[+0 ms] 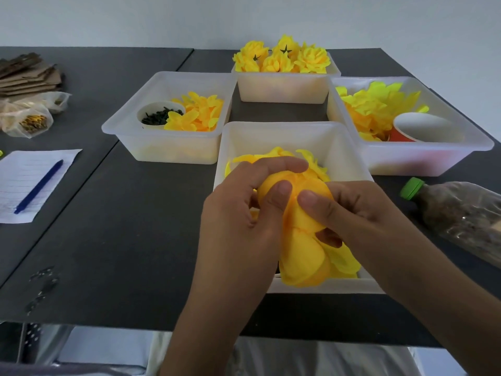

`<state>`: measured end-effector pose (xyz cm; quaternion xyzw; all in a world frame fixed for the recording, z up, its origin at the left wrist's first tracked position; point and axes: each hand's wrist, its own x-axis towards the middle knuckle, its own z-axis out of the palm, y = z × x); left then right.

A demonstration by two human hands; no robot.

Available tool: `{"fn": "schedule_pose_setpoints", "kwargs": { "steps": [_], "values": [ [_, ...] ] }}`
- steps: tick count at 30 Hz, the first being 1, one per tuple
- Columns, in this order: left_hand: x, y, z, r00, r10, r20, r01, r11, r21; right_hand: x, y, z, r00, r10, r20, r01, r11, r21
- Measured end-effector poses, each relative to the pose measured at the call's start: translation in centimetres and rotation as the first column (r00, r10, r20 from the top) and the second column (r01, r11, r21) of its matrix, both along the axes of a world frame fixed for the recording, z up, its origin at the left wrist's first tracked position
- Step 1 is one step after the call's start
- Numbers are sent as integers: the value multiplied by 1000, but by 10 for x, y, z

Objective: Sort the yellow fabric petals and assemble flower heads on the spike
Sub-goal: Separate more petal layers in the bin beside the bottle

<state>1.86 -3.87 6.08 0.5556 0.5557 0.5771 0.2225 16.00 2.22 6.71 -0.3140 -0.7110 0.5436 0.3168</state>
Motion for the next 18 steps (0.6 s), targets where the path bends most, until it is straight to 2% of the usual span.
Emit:
{"fn": "schedule_pose_setpoints", "kwargs": {
  "steps": [5, 10, 12, 15, 18],
  "values": [
    [-11, 7, 2, 995, 103, -13, -102, 994, 44, 7, 11, 5, 987, 103, 122, -94, 993, -76],
    [-11, 17, -3, 967, 229, 108, -235, 971, 41, 3, 6, 1, 960, 240, 144, -212, 960, -185],
    [-7, 17, -5, 955, 262, 136, -273, 960, 65, -2, 1, -4, 968, 200, 149, -165, 962, -217],
    [-4, 16, -7, 947, 278, 160, -295, 951, 90, -2, 1, -9, 994, 90, 69, -69, 964, -255],
    [-5, 13, -6, 963, 240, 121, -251, 964, 88, -1, 1, -7, 995, 76, 69, -64, 984, -167]
  ]
}}
